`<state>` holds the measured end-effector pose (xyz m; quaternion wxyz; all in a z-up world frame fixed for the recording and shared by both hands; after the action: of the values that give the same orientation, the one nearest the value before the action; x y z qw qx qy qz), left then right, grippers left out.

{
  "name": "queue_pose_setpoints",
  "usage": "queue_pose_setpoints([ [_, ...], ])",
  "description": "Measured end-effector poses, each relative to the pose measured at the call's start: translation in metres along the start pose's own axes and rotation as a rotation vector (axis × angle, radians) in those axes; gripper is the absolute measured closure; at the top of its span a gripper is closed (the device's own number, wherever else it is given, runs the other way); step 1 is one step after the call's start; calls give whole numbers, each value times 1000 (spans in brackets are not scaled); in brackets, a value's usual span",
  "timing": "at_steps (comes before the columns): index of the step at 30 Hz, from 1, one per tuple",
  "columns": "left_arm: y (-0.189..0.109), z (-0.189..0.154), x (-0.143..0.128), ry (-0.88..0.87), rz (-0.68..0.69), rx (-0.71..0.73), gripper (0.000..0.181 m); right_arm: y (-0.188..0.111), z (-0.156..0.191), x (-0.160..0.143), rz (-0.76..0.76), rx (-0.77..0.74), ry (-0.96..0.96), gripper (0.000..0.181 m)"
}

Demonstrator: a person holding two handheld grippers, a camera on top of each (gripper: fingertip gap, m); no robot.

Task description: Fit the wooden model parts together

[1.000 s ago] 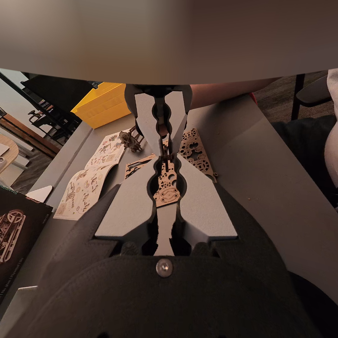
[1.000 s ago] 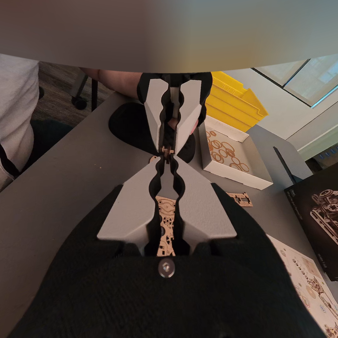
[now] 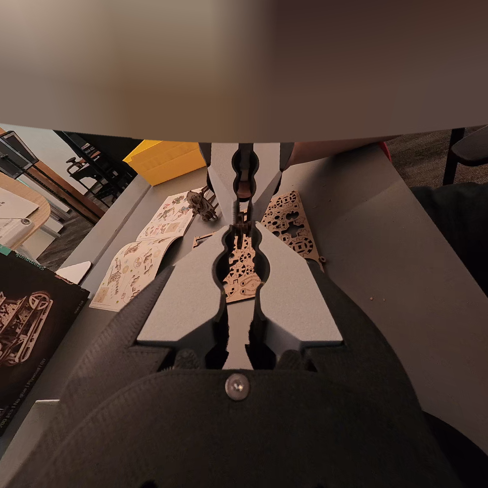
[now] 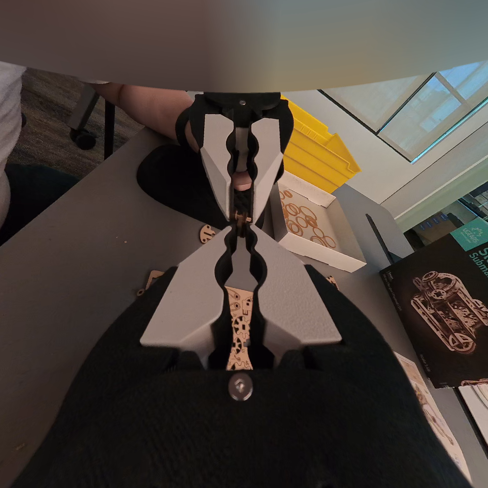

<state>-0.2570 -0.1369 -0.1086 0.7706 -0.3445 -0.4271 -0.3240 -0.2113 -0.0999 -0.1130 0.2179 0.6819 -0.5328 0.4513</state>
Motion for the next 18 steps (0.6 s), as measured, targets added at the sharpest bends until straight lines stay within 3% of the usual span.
queue_pose_setpoints([
  [5, -1, 2, 1, -78, -20, -30, 169, -1, -1, 1, 16, -19, -35, 177],
  [18, 2, -3, -1, -42, 32, -51, 169, -1, 4, -2, 77, 8, -82, 177],
])
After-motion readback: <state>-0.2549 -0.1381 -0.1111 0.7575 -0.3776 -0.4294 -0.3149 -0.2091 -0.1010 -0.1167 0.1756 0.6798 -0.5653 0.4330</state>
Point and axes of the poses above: each gripper's, where its closed fingertips meet, y out along the fingers, x out of its top, z = x × y across the jaws, the point moved 4 cm from there along -y, back along the fingers, and after that the axes turned 6 degrees about -x, right-handed, at the moved point
